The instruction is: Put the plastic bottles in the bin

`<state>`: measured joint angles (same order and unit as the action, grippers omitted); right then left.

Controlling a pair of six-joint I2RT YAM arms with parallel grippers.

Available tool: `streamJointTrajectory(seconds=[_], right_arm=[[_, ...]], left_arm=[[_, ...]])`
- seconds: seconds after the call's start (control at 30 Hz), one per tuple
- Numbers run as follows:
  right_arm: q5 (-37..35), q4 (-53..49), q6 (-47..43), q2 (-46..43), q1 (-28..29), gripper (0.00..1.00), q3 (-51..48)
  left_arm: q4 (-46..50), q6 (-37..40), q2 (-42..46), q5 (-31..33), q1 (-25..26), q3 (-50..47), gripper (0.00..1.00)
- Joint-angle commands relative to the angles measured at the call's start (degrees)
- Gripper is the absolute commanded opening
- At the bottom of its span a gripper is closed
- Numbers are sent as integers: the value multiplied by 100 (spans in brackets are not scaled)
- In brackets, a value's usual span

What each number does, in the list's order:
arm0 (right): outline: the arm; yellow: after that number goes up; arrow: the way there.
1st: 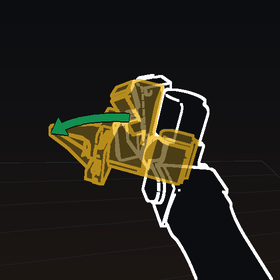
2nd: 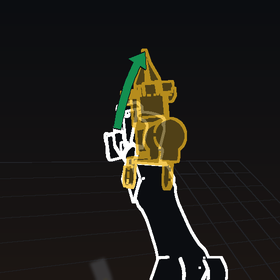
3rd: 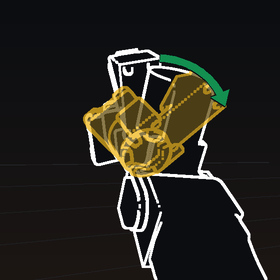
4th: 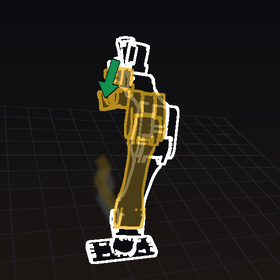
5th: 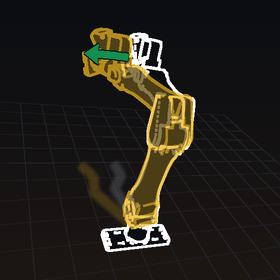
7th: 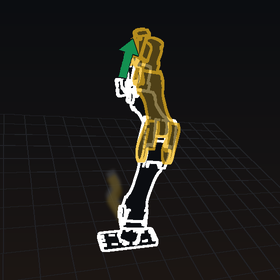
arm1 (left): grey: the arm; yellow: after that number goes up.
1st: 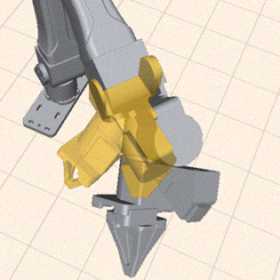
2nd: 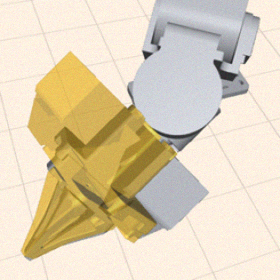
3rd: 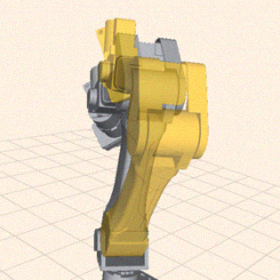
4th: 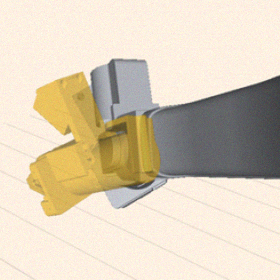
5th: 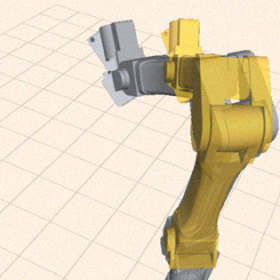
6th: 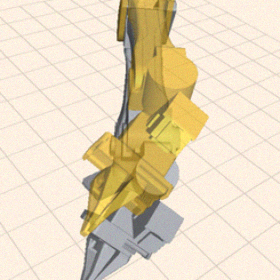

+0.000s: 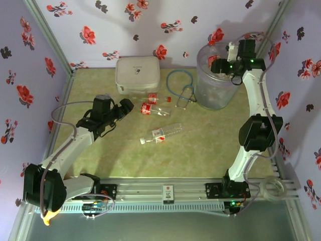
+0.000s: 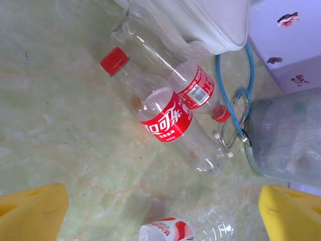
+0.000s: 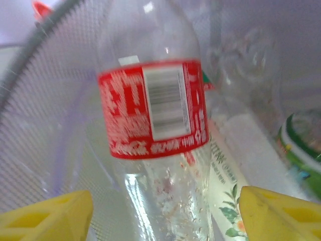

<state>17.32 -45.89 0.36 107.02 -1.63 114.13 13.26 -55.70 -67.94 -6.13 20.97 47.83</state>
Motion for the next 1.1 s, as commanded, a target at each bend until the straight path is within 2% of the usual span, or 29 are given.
streamJointTrajectory(seconds=[0.0, 0.3, 0.43, 0.6, 0.83, 1.07], right_arm=[[-6, -215, -74, 53, -31, 76, 531], [205, -89, 169, 1158, -31, 67, 1715], [408, -63, 280, 1489, -5, 68, 2091], [572, -124, 302, 1638, -4, 67, 1976], [558, 57, 269, 1076, 31, 49, 942], [636, -274, -3, 549, 31, 50, 690]], left_arm=[[-156, 51, -83, -55, -23, 85, 98], [-133, 119, -252, -72, -27, 181, 98], [-129, 138, -353, -72, -31, 236, 98], [-196, 121, -428, -134, -32, 249, 98], [-179, 128, -328, -143, -25, 187, 98], [-200, 87, -350, -152, -31, 191, 98]])
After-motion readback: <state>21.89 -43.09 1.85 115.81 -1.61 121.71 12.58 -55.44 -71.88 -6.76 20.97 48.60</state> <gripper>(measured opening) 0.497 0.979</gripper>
